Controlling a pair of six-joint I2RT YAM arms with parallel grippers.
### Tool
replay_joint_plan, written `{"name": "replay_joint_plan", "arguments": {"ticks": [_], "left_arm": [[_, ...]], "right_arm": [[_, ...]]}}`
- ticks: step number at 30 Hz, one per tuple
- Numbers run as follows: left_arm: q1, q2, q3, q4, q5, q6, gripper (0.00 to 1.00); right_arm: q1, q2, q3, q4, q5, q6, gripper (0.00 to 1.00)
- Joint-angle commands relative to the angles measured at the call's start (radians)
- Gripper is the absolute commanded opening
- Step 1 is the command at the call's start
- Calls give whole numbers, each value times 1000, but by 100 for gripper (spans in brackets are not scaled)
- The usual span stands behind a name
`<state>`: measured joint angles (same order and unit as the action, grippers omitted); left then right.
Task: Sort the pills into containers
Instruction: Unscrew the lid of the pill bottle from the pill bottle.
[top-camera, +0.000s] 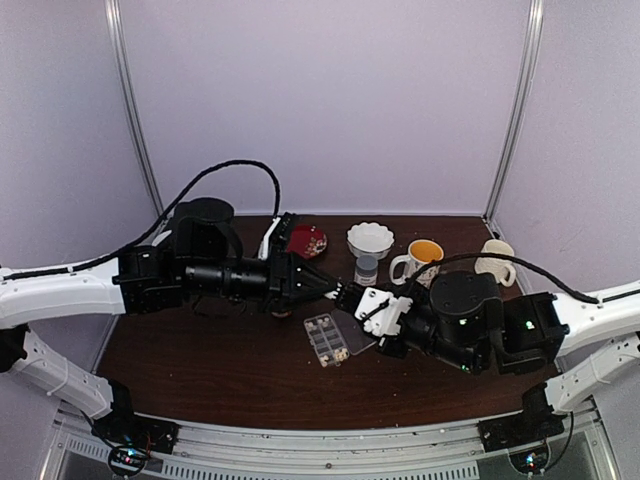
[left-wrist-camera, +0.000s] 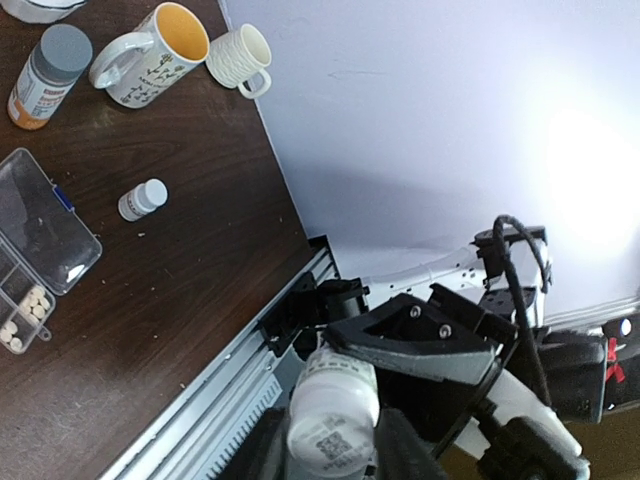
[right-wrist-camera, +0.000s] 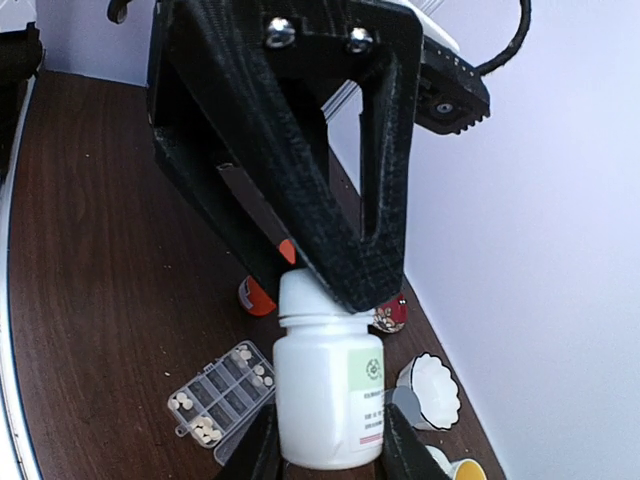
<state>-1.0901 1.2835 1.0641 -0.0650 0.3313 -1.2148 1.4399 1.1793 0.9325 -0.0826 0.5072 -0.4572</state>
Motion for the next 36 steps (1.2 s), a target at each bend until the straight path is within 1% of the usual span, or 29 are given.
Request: {"name": "replay_joint_plan", "arguments": {"ticks": [1,2,4,6,8,11,13,15,17,18,19,21,22,25,26,28,31,34,36], "left_arm": [[3,-8,-16,141,-30,-64,47],[2,-18,-10,135,-39,-29,53],[8,-39,18,87,-65,58,62],[17,-63,48,9,-93,154,68],[23,-94,69,-38,-122,263,71],[25,-142,72,-46,-146,502,71],[25,-178,34,0,-134,665,70],[24,-207,-22,70,-91,822,70],[21,-224,-69,126,24,1003,70],[20,-226,-84,132,126,1131,69],[13,-226,-96,122,173,1266,68],[2,-214,-98,80,185,1469,67],[-3,-198,-82,27,189,1561,64],[-8,-139,-18,-80,201,1748,61],[-10,-121,9,-120,212,1794,60],[-11,-93,29,-137,219,1862,59],[-12,-72,45,-133,212,1879,57],[-13,-57,57,-140,226,1885,49],[-14,-53,59,-141,228,1886,46]], "right_arm": [[13,-16,7,28,76,-31,8],[13,-29,-1,31,56,-15,8],[11,-55,-13,22,4,33,8],[4,-70,-10,-11,-51,87,8],[-12,-73,1,-58,-121,146,7],[-44,-75,9,-107,-263,232,5],[-74,-82,8,-123,-380,293,5],[-106,-88,5,-126,-489,343,4],[-129,-94,3,-117,-566,389,4],[-139,-96,3,-111,-589,407,3],[-143,-99,2,-105,-600,424,3],[-151,-107,-6,-83,-614,450,3],[-155,-112,-11,-65,-625,456,3],[-168,-127,-19,-30,-699,510,3],[-172,-130,-21,-21,-721,521,3],[-175,-130,-19,-10,-758,532,4],[-176,-115,-6,-24,-776,538,4],[-177,-97,6,-34,-795,540,4],[-177,-87,10,-34,-803,539,4]]}}
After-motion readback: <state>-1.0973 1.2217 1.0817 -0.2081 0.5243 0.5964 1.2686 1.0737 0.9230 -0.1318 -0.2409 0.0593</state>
